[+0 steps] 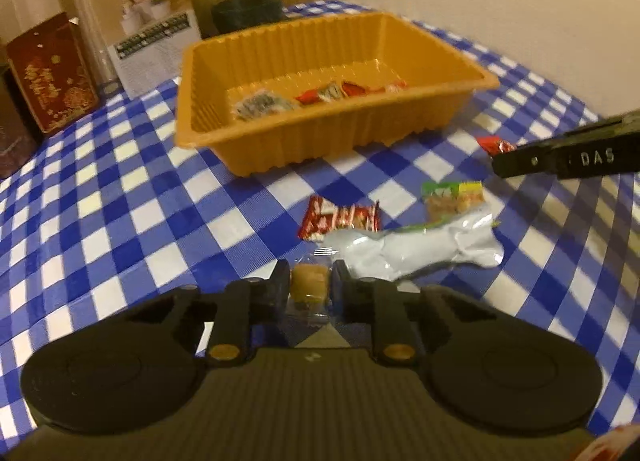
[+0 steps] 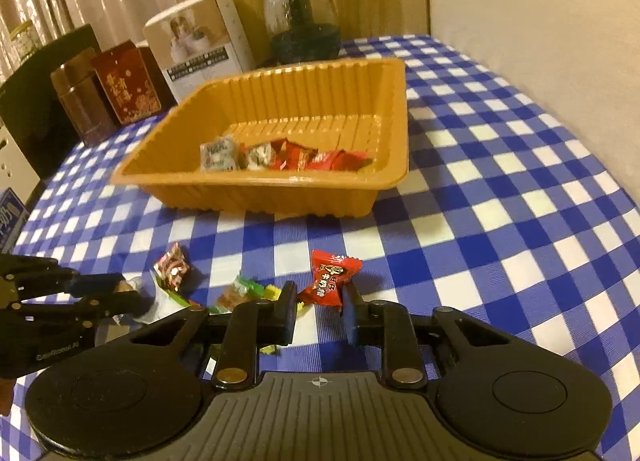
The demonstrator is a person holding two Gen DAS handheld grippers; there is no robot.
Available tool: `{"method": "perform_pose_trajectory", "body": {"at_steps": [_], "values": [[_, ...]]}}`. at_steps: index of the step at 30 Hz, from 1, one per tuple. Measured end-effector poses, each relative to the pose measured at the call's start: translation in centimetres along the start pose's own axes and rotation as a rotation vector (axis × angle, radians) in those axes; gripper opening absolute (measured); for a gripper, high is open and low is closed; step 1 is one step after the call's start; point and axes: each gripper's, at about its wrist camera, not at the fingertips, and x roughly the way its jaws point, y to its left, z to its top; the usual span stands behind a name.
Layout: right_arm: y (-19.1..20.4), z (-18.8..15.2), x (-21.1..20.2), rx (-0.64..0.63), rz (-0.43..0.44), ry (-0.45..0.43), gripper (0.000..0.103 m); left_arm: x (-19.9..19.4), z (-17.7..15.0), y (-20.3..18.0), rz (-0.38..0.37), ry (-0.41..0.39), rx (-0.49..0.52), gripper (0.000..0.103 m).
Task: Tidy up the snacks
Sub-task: 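Carry the cake packet in the left tool while the right tool carries the red candy to the tray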
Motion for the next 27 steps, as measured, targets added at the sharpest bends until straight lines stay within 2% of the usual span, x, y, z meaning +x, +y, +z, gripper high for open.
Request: {"method": "perform_pose_trajectory", "body": {"at_steps": [13, 18, 27], "values": [[1.0, 1.4, -3.1, -0.026, 0.007, -0.154, 0.024, -3.7, 4.0, -2.7, 0.012, -0.123, -0.138, 0.020], [1.1, 2.4, -3.6, -0.033, 0.007, -0.199, 0.024, -4.1, 5.7, -3.2, 0.013, -0.165, -0.189, 0.020], [0.1, 4.4, -3.2, -0.023, -0.003, -0.248, 0.024, -2.9, 8.5, -1.7, 0.045, -0.219, -0.313, 0.020]]}}
